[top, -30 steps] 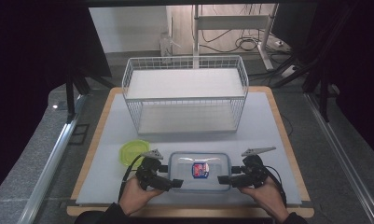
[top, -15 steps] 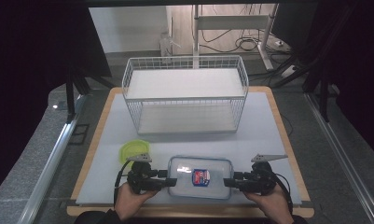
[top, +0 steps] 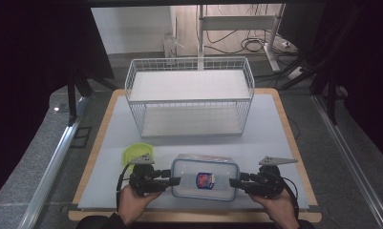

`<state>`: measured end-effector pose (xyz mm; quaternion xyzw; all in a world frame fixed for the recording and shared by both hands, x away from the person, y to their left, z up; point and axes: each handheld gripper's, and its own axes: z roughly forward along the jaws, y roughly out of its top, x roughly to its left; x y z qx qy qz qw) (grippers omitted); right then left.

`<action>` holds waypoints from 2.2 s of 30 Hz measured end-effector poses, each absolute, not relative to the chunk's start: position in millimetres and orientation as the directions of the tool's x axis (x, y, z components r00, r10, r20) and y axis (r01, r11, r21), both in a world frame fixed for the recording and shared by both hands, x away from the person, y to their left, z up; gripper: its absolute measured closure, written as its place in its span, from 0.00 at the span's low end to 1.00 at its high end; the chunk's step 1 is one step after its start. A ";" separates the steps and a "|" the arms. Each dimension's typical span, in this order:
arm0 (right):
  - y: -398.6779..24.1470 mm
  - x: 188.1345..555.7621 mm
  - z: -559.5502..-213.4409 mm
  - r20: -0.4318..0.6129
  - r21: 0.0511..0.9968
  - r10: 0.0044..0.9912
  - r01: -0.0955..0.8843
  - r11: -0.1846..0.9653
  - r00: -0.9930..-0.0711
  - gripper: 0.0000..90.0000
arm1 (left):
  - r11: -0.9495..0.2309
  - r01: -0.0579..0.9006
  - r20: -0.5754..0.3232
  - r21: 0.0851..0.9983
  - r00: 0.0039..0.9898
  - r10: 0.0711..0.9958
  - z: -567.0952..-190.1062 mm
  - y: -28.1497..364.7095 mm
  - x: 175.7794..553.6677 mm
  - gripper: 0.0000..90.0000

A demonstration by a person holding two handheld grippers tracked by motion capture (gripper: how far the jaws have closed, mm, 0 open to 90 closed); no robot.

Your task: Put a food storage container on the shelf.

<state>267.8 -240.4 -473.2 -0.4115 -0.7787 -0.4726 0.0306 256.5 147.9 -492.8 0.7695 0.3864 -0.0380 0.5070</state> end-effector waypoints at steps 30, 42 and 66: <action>-220.4 302.5 -417.4 0.391 0.793 0.571 0.579 0.188 -0.722 0.57 | -0.144 0.548 -0.366 0.824 0.709 0.603 -435.6 168.1 272.7 0.57; -215.9 324.0 -390.0 0.383 0.815 0.567 0.555 0.164 -0.730 0.57 | -0.119 0.532 -0.360 0.838 0.704 0.612 -409.5 172.5 290.0 0.57; -201.0 373.6 -333.1 0.396 0.843 0.547 0.528 0.103 -0.738 0.58 | -0.085 0.510 -0.354 0.856 0.698 0.622 -353.8 190.1 332.9 0.57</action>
